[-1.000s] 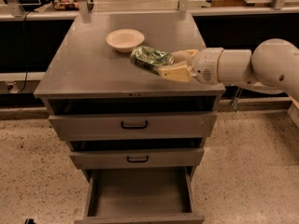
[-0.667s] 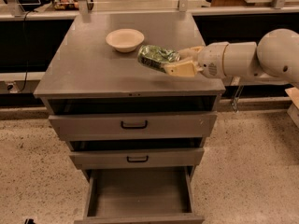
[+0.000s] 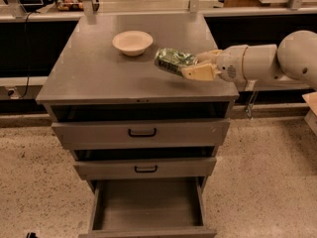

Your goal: Pick green can from bottom drawer and place on counter

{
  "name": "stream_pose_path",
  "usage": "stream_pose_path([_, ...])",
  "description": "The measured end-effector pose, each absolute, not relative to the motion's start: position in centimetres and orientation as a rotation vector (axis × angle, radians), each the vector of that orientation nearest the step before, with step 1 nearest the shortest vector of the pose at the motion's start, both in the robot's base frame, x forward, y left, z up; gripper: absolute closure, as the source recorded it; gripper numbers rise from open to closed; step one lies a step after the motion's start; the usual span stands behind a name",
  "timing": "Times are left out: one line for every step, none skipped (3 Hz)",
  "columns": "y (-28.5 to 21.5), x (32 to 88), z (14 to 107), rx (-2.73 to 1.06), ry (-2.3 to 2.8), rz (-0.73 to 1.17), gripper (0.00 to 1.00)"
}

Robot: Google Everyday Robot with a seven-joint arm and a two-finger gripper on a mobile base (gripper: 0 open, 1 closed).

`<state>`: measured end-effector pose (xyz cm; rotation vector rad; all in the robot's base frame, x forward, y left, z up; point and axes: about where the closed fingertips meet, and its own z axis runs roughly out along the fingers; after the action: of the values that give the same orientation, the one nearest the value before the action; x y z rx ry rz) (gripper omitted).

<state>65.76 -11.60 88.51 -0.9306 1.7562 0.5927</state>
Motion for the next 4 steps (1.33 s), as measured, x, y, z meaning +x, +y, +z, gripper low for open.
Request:
stream_pose_path([-11.7,66.3,86.6,-0.921,1.772,0.628,0.81])
stream_pose_path([-12.2,66.6,84.7,-0.919,1.812,0.609,0.59])
stream_pose_path([-11.9,66.6,84.6,-0.923,1.811,0.613,0.34])
stream_pose_path([-11.7,66.6,84.5,-0.927,1.811,0.616,0.11])
